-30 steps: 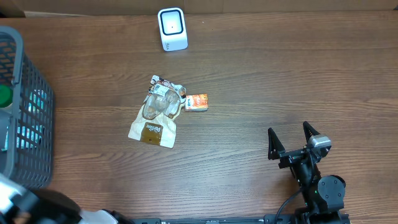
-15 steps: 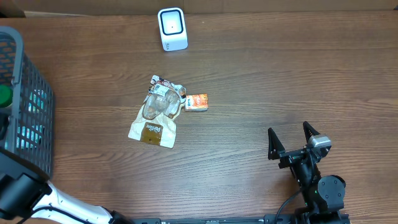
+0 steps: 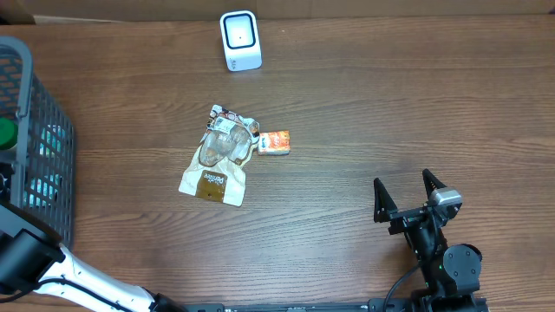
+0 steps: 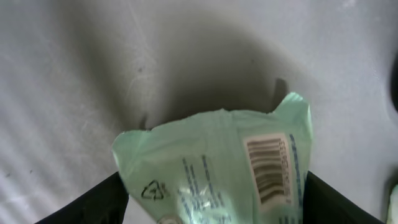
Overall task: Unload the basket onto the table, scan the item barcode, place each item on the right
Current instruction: 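Close the left gripper on the mint-green wipes pack and lift it, then carry the wipes pack to the scanner and hold it beneath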
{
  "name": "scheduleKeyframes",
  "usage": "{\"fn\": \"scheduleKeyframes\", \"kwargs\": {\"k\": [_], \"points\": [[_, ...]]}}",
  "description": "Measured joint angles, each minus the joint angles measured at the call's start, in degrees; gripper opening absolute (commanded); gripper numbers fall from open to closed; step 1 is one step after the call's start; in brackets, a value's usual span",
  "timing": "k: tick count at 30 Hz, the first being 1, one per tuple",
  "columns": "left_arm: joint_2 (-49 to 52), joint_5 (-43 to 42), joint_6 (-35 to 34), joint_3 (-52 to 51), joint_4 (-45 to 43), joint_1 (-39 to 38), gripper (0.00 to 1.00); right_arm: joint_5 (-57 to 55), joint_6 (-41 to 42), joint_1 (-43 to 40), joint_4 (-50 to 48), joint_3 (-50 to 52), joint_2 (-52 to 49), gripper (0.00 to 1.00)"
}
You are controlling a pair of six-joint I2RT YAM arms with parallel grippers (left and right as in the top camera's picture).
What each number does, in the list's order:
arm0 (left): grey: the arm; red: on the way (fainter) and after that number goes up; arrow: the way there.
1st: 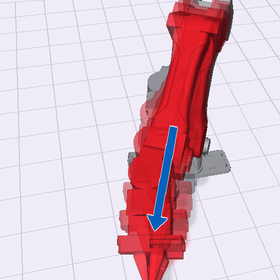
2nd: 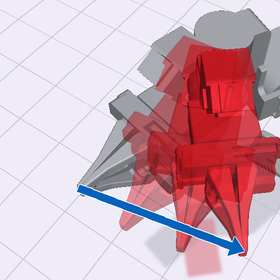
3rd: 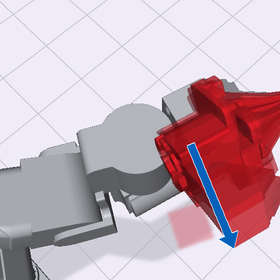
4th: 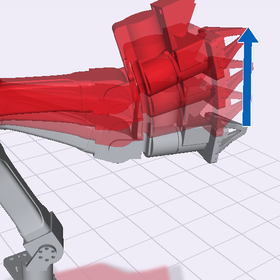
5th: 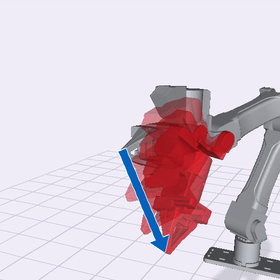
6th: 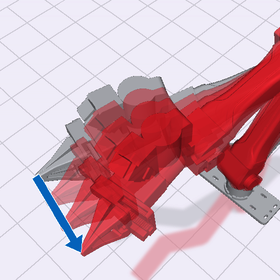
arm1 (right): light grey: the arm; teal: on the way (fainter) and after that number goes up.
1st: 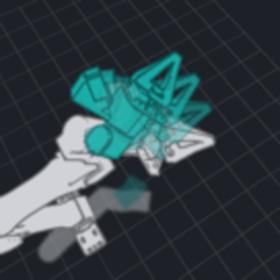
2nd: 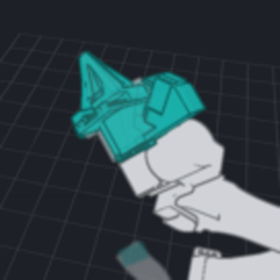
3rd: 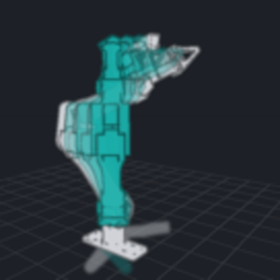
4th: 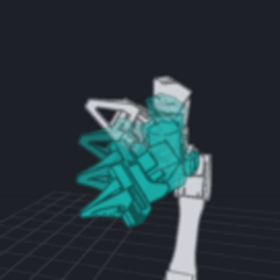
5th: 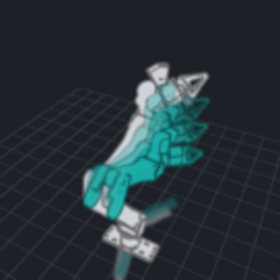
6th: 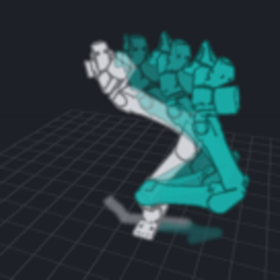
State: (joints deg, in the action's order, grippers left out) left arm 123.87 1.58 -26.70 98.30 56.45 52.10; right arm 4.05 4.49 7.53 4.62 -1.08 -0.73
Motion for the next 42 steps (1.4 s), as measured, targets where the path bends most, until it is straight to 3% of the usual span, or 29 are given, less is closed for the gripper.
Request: {"fn": "scheduleKeyframes", "kwargs": {"k": [3,4,5,6,8,16,25,38,42], "points": [[0.0,0.2,0.0,-1.2,-1.7,-0.3,0.64,0.0,0.0,0.0,0.0,0.0,0.0,1.0],[0.0,0.3,0.0,-1.6,-2.2,-0.4,0.57,0.0,0.0,0.0,0.0,0.0,0.0,1.0],[0.0,0.7,0.1,-1.9,-2.5,-0.6,0.33,0.0,0.0,0.0,0.0,0.0,0.0,1.0],[-0.2,1.1,0.3,-2.5,-3.3,-0.8,0.17,0.0,0.0,0.0,0.0,0.0,0.0,1.0],[-0.7,1.6,0.4,-3.5,-4.5,-1.2,0.04,0.0,0.0,0.0,0.0,0.0,0.0,1.0],[-1.7,2.1,2.5,-4.0,-3.5,-1.5,0.04,0.0,0.0,0.0,0.0,0.0,0.0,1.0],[-4.3,1.0,3.1,-0.2,4.2,-1.5,0.04,0.0,0.0,0.0,0.0,0.0,0.0,1.0],[-40.7,-5.4,3.1,11.1,5.7,-2.3,0.04,0.0,0.0,0.0,0.0,0.0,0.0,1.0],[-46.7,-11.7,5.9,11.6,8.3,-10.5,0.04,0.0,0.0,0.0,0.0,0.0,0.0,1.0]]}}
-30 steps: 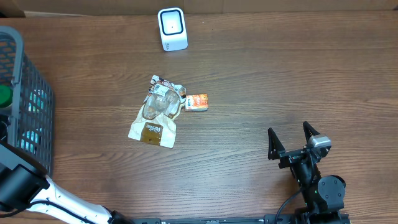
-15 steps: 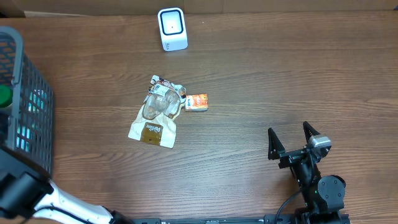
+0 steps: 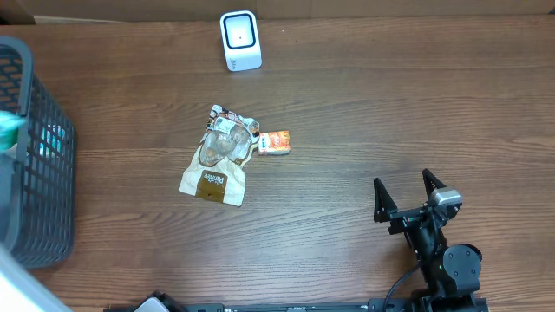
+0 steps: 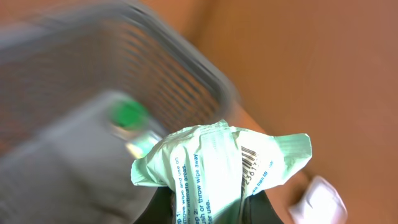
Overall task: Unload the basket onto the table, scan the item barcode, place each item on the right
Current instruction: 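Carry the wipes pack to the scanner and hold it beneath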
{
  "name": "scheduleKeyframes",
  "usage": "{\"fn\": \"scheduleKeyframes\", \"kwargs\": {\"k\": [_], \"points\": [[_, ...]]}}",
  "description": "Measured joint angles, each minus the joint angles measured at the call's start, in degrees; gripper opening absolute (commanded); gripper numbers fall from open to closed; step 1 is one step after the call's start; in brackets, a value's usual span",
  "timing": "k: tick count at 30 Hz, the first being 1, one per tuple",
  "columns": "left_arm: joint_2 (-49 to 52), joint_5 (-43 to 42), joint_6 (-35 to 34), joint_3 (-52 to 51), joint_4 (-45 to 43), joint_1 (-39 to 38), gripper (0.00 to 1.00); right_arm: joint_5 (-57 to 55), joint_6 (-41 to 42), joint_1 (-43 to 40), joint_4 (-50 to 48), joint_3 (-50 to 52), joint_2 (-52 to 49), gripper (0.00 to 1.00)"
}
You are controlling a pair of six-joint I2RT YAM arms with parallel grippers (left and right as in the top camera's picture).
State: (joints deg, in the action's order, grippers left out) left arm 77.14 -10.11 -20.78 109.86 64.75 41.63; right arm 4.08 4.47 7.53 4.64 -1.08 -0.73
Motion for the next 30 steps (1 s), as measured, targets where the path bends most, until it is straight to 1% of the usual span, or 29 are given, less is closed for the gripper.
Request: {"fn": "scheduleKeyframes", "kwargs": {"k": [1,3,4,5,6,8,13,16,20,23,26,27,28,29,30], "points": [[-0.3,-0.9,0.6,0.0,1.0,-2.5,0.04,0.0,0.0,0.0,0.0,0.0,0.0,1.0],[0.0,-2.4,2.8,-0.5,3.4,-11.6,0.04,0.0,0.0,0.0,0.0,0.0,0.0,1.0],[0.3,-3.0,3.3,-1.1,3.8,-15.0,0.04,0.0,0.0,0.0,0.0,0.0,0.0,1.0],[0.8,-2.8,3.9,-2.4,3.6,-20.1,0.05,0.0,0.0,0.0,0.0,0.0,0.0,1.0],[1.8,-2.2,4.7,-4.7,3.4,-27.3,0.04,0.0,0.0,0.0,-0.1,0.0,0.0,1.0],[4.0,-0.2,5.0,-7.9,1.7,-36.0,0.04,0.0,0.0,0.0,0.0,0.0,0.0,1.0],[11.7,5.3,4.5,-15.1,-2.3,-52.2,0.05,0.0,0.0,0.0,0.0,0.0,0.0,1.0],[17.7,7.2,3.6,-19.0,-6.4,-58.6,0.04,0.0,0.0,0.0,0.0,0.0,0.0,1.0],[26.0,8.9,1.3,-21.1,-9.9,-64.4,0.04,0.0,0.0,0.0,-0.1,0.0,0.0,1.0],[30.8,9.6,-1.0,-21.1,-10.8,-66.8,0.04,0.0,0.0,0.0,0.0,0.0,0.0,1.0],[33.6,10.5,-3.2,-21.2,-10.8,-67.8,0.05,0.0,0.0,0.0,0.0,0.0,0.0,1.0],[34.1,10.8,-3.8,-21.2,-10.9,-67.9,0.08,0.0,0.0,0.0,-0.1,0.0,0.0,1.0],[34.3,11.0,-4.3,-21.2,-10.9,-67.9,0.33,0.0,0.0,0.0,0.0,0.0,0.0,1.0],[34.3,11.3,-4.7,-21.2,-10.9,-67.9,0.44,0.0,0.0,0.0,0.0,0.0,0.0,1.0],[34.3,11.4,-4.8,-21.2,-10.9,-67.9,0.58,0.0,0.0,0.0,0.0,0.0,0.0,1.0]]}}
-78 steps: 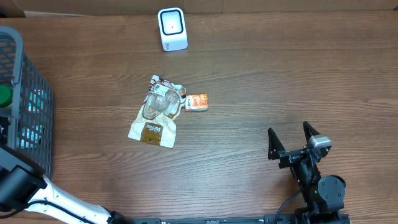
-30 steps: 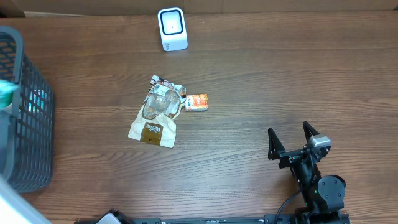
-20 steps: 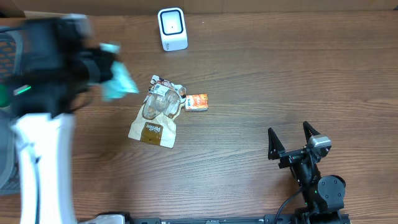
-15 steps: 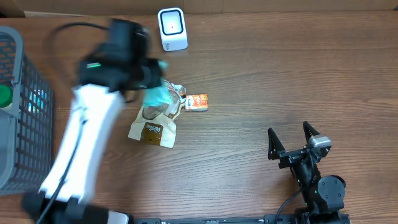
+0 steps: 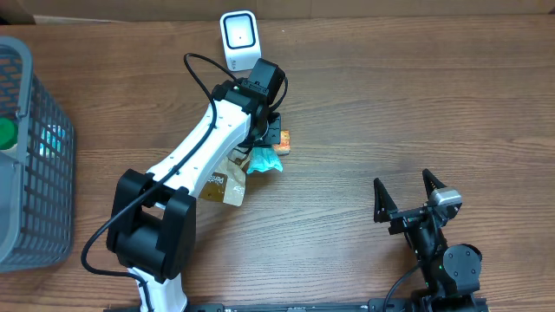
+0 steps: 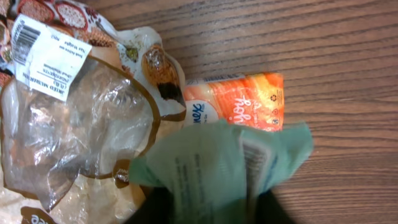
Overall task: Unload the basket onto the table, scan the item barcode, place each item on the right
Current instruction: 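Carry the wipes pack to the scanner and hold it beneath, then release the wipes pack on the table and retract the left gripper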
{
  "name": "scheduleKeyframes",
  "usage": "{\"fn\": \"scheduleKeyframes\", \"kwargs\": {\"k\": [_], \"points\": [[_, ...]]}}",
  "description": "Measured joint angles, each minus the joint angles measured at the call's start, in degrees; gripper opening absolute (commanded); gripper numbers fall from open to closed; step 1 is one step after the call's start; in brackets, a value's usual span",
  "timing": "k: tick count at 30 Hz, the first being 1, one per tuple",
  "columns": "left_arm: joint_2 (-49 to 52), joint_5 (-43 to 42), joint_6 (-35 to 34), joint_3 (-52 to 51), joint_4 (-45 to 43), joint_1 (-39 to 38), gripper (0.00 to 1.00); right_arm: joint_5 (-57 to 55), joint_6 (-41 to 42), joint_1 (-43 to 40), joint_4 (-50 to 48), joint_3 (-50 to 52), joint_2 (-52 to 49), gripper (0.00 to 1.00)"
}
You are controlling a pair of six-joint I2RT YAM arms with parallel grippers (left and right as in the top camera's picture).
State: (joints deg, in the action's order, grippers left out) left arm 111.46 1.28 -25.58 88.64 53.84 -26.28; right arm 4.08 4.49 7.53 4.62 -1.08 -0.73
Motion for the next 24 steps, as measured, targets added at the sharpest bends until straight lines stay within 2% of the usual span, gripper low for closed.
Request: {"fn": "scheduleKeyframes", "kwargs": {"k": [2,9,15,20,24], "points": [[0.0,0.0,-0.5,0.0,0.3,0.0,0.64,0.0,0.0,0.0,0.0,0.0,0.0,1.0],[-0.1,-1.1,-1.3,0.8,2.9,0.0,0.68,0.0,0.0,0.0,0.0,0.0,0.0,1.0],[-4.8,-1.7,-0.8,10.1,8.1,2.2,0.75,0.0,0.0,0.0,0.0,0.0,0.0,1.0],[-13.9,-1.2,0.7,20.7,14.0,11.8,0.78,0.0,0.0,0.0,0.0,0.0,0.0,1.0],[-21.4,-0.2,1.9,26.3,16.6,26.6,0.8,0.0,0.0,0.0,0.0,0.0,0.0,1.0]]}}
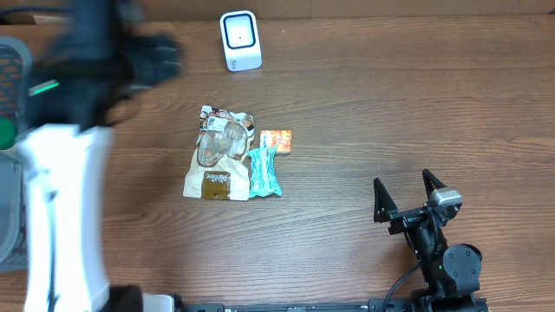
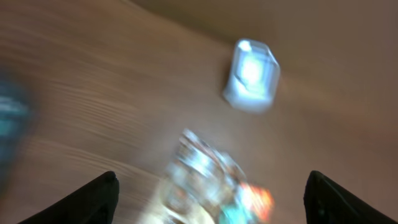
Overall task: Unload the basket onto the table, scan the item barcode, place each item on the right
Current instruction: 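Release the wipes pack on the table and retract the left gripper, then lower the left gripper into the basket and grasp the Kleenex tissue pack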
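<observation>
A teal-green wipes pack [image 1: 264, 172] lies flat on the table, right of a brown snack bag [image 1: 217, 156] and below a small orange pack [image 1: 276, 139]. The white scanner [image 1: 240, 40] stands at the back edge. My left arm is a tall blur at the left, its dark head [image 1: 143, 61] high over the table. In the left wrist view the left gripper [image 2: 211, 180] is open with nothing between its fingers [image 2: 93, 196]; the scanner [image 2: 252, 76] and the blurred bag [image 2: 199, 171] lie far below. My right gripper [image 1: 406, 198] rests open near the front right.
A grey wire basket [image 1: 16, 54] stands at the left edge, mostly hidden behind the blurred arm, with a green-capped bottle [image 1: 7, 132] in it. Bare wooden table [image 1: 390, 104] spreads right of the scanner.
The left gripper was shut on the teal pack low over the bag and orange pack. Now the pack lies on the table, the gripper is open, and the arm is up at the left.
The left gripper held the teal pack down in the basket, then held it above the basket's rim. Later it had the pack at the table's middle beside the snack bag. Now the pack lies there and the open gripper is away. The right arm stayed still.
</observation>
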{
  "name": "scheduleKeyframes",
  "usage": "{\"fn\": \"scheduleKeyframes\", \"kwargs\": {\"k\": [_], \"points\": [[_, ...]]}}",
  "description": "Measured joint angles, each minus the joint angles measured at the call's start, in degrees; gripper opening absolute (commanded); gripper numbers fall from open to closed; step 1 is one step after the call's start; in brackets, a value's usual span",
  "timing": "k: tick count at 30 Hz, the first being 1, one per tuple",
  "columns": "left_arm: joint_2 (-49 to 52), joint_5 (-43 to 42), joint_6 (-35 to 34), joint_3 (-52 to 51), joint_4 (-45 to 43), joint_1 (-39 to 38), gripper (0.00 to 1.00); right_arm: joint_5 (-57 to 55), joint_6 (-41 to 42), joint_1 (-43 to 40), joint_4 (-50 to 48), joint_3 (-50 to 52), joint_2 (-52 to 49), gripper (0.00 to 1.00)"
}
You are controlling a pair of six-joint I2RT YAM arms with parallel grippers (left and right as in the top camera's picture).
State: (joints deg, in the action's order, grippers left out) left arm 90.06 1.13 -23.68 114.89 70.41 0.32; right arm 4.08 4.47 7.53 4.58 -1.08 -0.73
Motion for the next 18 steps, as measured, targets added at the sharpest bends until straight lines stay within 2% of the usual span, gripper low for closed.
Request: {"fn": "scheduleKeyframes", "kwargs": {"k": [6,10,15,18], "points": [[-5.4,0.7,0.3,1.3,-0.6,22.4,0.88,0.0,0.0,0.0,0.0,0.0,0.0,1.0],[-4.2,0.1,0.3,1.3,-1.8,34.5,0.87,0.0,0.0,0.0,0.0,0.0,0.0,1.0],[1.6,-6.7,3.2,1.4,-3.2,44.7,0.85,0.0,0.0,0.0,0.0,0.0,0.0,1.0],[6.4,-10.0,5.3,1.4,-2.7,46.9,0.88,0.0,0.0,0.0,0.0,0.0,0.0,1.0]]}}
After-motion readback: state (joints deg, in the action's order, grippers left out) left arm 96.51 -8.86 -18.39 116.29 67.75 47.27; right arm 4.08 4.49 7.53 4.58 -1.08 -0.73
